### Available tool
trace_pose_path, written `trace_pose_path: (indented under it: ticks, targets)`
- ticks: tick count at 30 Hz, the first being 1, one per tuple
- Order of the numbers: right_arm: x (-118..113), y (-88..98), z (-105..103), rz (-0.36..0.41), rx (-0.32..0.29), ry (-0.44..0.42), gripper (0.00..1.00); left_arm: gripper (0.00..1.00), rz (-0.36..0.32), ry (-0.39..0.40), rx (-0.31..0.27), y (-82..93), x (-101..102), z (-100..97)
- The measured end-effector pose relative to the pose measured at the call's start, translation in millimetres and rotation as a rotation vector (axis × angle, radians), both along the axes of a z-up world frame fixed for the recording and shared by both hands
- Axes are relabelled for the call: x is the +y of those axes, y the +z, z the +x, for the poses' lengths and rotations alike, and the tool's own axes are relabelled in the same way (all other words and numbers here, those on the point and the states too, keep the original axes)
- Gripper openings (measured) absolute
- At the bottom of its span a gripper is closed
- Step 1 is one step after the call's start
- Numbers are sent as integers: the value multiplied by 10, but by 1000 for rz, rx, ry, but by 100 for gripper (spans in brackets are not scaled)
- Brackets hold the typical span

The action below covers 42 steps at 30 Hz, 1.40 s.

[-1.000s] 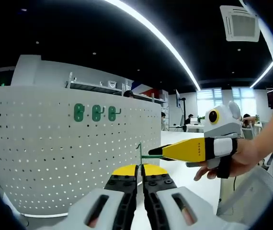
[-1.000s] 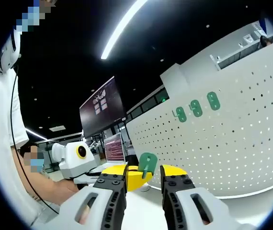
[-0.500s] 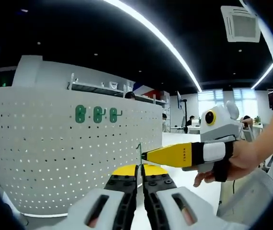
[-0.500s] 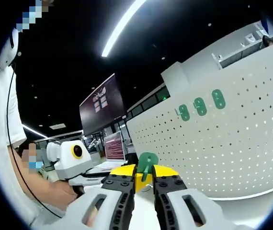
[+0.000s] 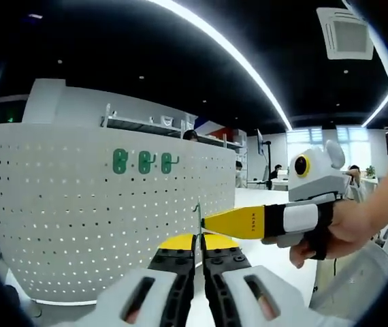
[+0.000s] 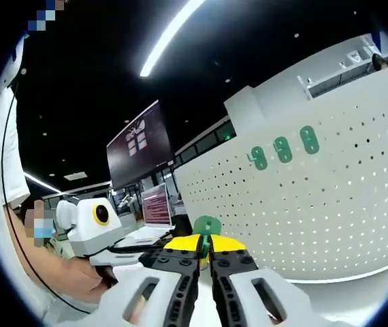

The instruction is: Insert the hook assembly into the mounting plate slot until the hook locks in place.

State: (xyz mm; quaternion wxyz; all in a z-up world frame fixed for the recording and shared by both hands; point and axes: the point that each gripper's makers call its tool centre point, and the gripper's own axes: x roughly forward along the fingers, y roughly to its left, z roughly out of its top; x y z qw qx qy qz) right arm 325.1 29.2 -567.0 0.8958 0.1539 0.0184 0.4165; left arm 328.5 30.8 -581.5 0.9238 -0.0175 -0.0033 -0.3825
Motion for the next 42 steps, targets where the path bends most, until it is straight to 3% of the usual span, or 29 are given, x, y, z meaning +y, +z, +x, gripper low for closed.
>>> trace_pose_path:
  ticks: [26, 27, 28, 30, 32, 33, 37, 42]
  targets:
    - [3, 47, -23, -12, 4, -10, 1, 5, -36, -32, 23, 38, 0, -5]
    - [1, 51, -21, -11, 5, -10, 1, 7, -32, -34, 33, 25, -4, -9]
    - [-9, 58, -12, -10, 5, -11, 1, 11, 23, -37, 52, -66, 2, -4]
    - [-32, 65, 2, -9, 6, -14, 1, 32, 49, -16, 104, -172, 12, 31]
    - [-48, 75, 11, -3, 10, -14, 1, 54, 27, -8, 98, -166, 18, 65]
    - [-55, 74, 14, -3, 11, -16, 1, 59, 27, 5, 95, -165, 36, 79]
    - [-50, 69, 10, -4, 15, -14, 1, 68, 17, 15, 114, -190, 53, 98]
    - [-34, 66, 5, -1, 28, -8, 1, 67, 12, 13, 109, -175, 58, 80]
